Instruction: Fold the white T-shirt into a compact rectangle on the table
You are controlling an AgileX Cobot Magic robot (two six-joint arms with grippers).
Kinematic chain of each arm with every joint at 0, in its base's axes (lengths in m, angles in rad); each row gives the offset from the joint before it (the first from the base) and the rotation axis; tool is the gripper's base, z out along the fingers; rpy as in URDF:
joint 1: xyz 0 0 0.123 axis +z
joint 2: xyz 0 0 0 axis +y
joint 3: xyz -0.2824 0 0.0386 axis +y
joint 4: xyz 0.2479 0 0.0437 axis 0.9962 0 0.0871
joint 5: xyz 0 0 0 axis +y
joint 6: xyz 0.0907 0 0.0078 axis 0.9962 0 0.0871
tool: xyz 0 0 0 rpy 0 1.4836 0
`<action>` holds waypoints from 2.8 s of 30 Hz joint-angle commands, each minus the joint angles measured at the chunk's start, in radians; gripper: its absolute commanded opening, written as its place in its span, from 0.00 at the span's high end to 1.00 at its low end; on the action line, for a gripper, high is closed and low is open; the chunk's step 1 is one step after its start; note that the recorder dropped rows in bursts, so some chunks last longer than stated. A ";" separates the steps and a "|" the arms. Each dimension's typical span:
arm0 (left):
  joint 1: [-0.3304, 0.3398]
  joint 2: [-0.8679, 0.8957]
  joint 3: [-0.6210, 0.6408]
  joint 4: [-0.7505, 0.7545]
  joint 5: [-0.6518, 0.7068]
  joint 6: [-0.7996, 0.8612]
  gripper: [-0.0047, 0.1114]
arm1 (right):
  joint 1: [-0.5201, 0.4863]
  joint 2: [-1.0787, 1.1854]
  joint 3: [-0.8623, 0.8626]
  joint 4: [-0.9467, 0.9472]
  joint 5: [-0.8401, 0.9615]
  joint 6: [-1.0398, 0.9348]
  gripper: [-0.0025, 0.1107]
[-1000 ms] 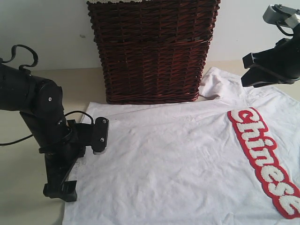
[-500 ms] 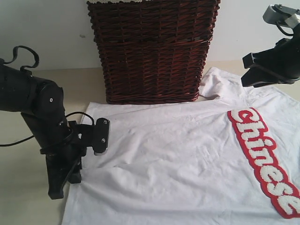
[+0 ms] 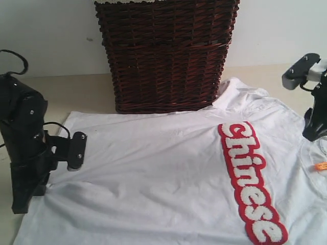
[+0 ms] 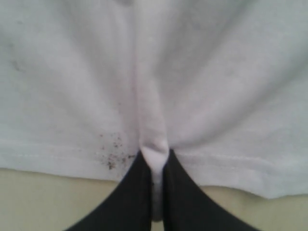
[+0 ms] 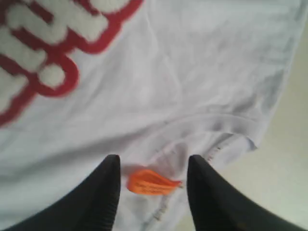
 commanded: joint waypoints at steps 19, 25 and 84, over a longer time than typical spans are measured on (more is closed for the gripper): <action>0.069 0.014 0.048 -0.016 -0.096 0.043 0.96 | 0.001 0.165 0.022 -0.148 0.033 -0.547 0.41; 0.069 0.014 0.048 -0.048 -0.098 0.049 0.96 | 0.001 0.165 0.129 -0.280 -0.076 -0.607 0.40; 0.069 0.014 0.048 -0.125 -0.072 0.176 0.96 | -0.001 0.171 0.157 -0.285 -0.100 -0.570 0.38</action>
